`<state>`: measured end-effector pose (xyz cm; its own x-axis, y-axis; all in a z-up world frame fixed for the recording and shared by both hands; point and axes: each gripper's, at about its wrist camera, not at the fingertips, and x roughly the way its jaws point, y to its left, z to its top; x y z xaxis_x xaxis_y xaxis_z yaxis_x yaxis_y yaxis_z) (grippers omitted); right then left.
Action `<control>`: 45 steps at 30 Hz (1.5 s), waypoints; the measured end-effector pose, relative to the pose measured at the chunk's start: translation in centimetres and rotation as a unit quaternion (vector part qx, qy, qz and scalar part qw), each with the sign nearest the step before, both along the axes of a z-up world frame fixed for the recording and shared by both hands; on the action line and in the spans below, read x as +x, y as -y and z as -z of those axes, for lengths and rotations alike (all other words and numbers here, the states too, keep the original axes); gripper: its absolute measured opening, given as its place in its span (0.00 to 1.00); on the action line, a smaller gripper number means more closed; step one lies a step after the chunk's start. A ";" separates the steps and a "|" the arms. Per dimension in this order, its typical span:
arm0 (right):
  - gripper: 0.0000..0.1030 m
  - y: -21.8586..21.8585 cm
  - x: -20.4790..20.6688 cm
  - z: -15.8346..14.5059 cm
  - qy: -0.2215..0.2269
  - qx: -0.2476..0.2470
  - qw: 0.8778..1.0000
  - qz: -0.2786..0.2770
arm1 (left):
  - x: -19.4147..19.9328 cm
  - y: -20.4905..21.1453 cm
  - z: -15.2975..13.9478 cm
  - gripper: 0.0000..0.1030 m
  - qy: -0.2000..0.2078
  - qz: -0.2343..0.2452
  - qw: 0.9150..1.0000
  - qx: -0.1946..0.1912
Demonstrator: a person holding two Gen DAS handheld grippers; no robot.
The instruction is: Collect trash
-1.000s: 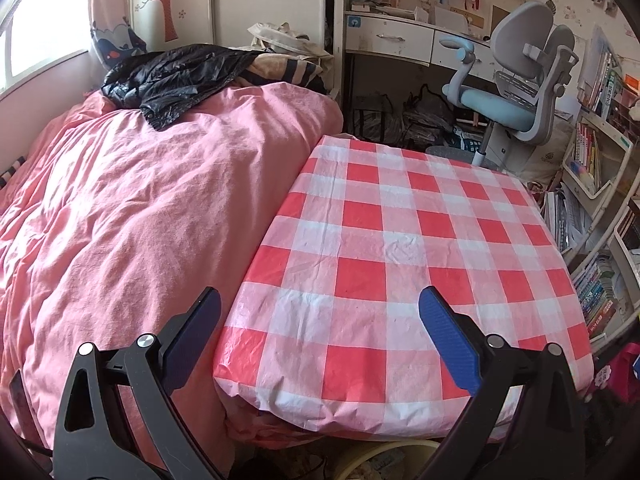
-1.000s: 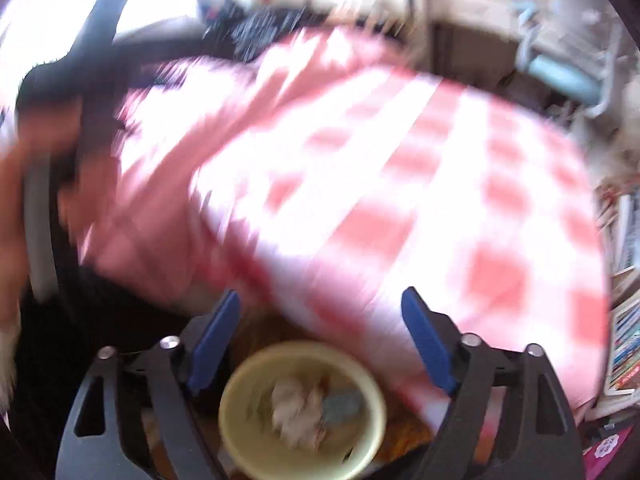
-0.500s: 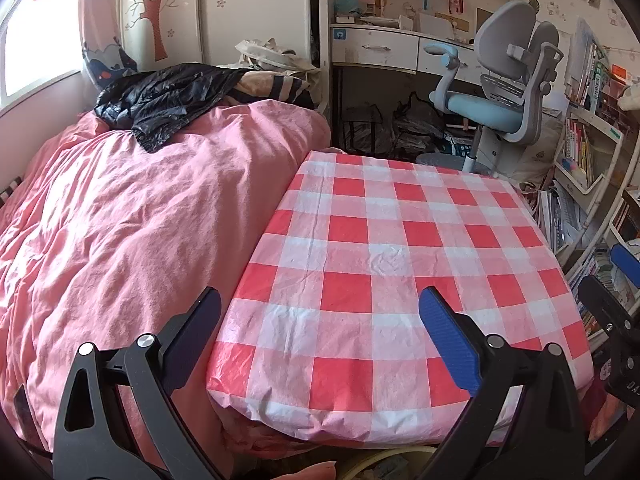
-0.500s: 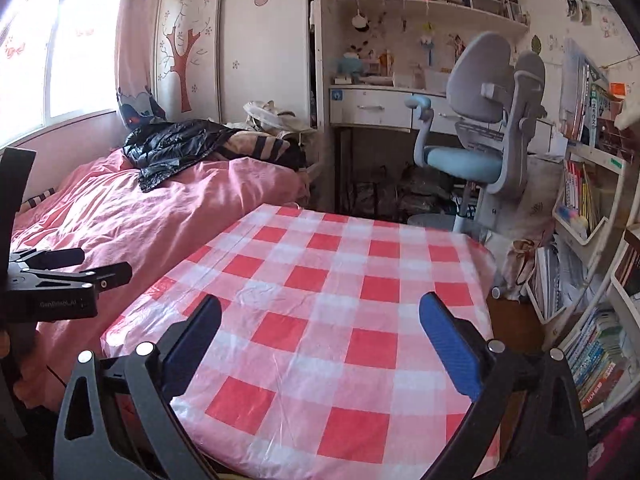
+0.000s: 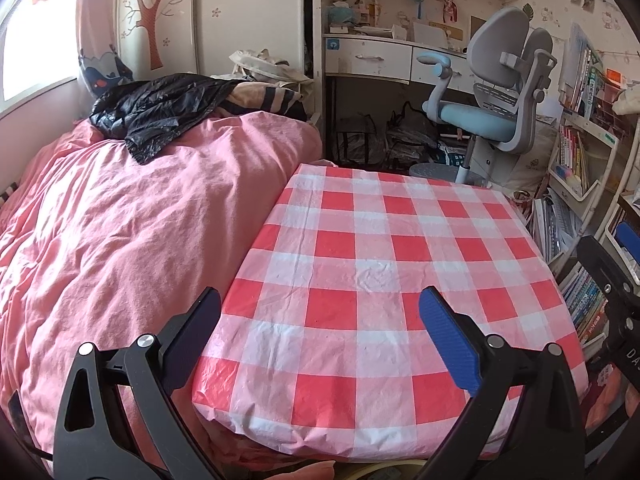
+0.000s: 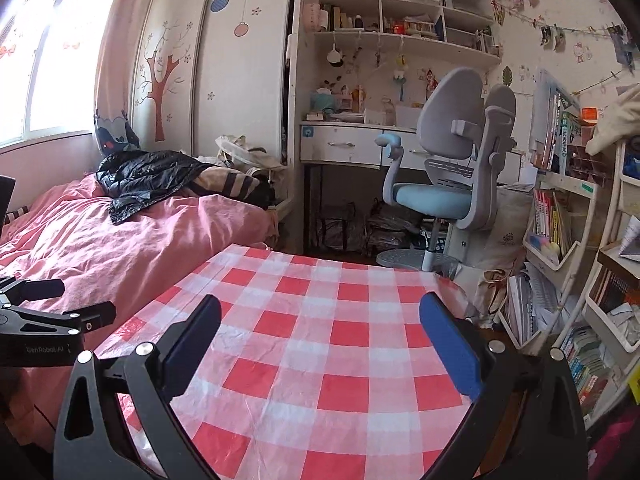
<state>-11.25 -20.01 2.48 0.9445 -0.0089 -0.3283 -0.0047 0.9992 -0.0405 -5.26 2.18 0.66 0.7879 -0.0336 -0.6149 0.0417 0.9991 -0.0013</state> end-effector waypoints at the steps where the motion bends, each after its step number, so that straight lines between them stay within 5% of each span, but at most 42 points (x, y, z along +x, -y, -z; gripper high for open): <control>1: 0.93 -0.1 0.0 0.0 0.000 -0.003 1.000 0.000 | 0.0 0.1 -0.1 0.93 0.002 0.001 1.000 0.000; 16: 0.93 -1.1 0.5 0.9 -0.025 -0.030 0.999 0.004 | 0.2 -0.5 -0.7 0.93 0.024 -0.010 1.000 -0.015; 45: 0.93 1.4 1.1 0.9 -0.039 0.010 0.999 0.033 | 3.3 3.5 -1.0 0.93 0.053 0.037 0.997 0.030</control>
